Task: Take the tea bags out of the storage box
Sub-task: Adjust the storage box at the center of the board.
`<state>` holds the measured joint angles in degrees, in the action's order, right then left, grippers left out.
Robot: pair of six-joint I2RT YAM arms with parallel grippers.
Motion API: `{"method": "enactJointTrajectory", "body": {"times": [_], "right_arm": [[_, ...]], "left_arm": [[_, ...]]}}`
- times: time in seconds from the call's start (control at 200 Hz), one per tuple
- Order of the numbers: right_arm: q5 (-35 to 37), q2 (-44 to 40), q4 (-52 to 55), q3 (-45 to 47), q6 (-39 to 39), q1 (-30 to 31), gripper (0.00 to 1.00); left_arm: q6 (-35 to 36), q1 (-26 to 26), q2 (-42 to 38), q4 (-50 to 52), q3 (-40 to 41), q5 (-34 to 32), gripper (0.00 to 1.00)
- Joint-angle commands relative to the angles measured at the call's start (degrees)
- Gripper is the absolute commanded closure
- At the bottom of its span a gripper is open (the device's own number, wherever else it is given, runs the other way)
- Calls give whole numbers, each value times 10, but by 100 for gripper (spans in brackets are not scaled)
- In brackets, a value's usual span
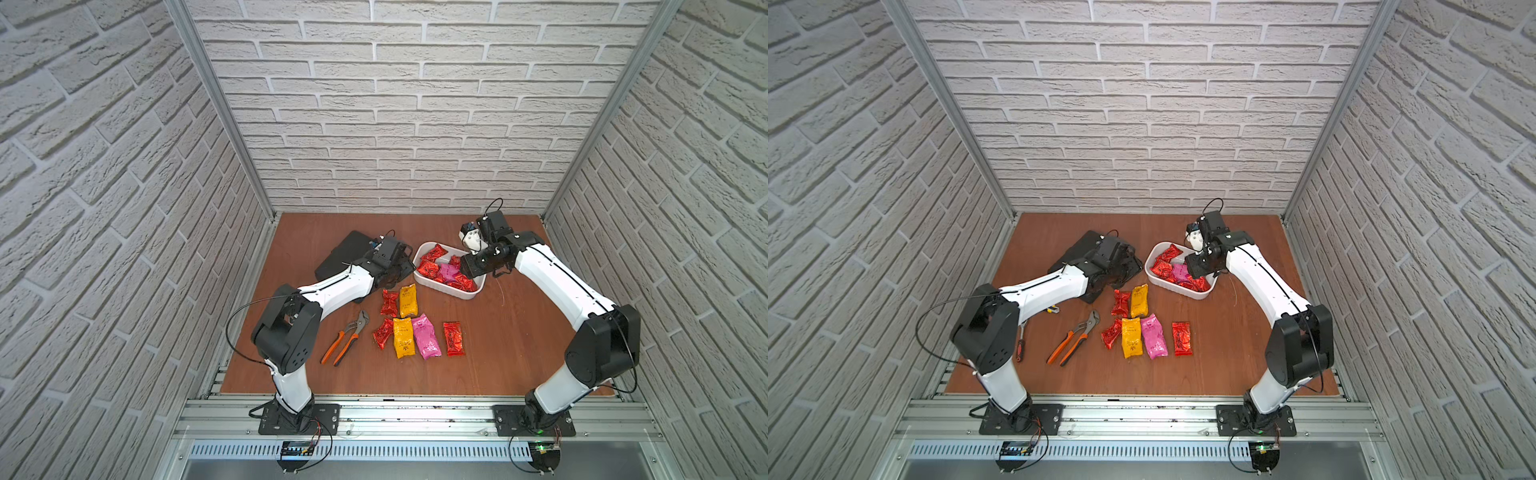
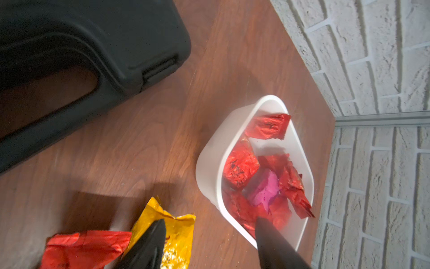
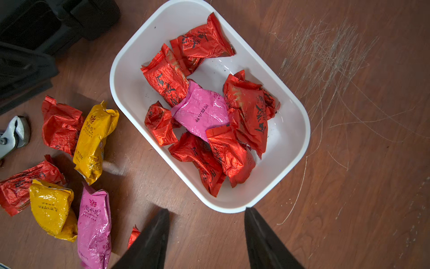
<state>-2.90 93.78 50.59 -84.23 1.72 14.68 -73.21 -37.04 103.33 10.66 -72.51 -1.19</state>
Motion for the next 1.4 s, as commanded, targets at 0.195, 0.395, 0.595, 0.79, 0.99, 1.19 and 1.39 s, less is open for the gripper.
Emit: {"method": "enactJointTrajectory", "body": {"times": [0.195, 0.395, 0.595, 0.79, 0.99, 1.19, 1.39], "right_arm": [[-4, 8, -13, -3, -2, -8, 43], [-5, 13, -13, -3, -4, -17, 44], [-13, 24, -12, -7, -3, -36, 44], [-14, 34, -9, -20, 0, -52, 45], [19, 47, -4, -36, 1, -68, 44], [39, 84, 1, -69, 4, -76, 45], [17, 143, 5, -111, -7, -75, 46]], "left_arm": [[-39, 5, 82, 9, -73, 36, 44], [-48, 8, 122, 19, -112, 50, 59], [-33, 8, 157, 46, -161, 48, 68], [-4, 10, 198, 69, -222, 42, 75], [63, 9, 268, 111, -333, 49, 76], [113, 8, 302, 123, -392, 57, 68], [155, 12, 260, 118, -386, 19, 48]]}}
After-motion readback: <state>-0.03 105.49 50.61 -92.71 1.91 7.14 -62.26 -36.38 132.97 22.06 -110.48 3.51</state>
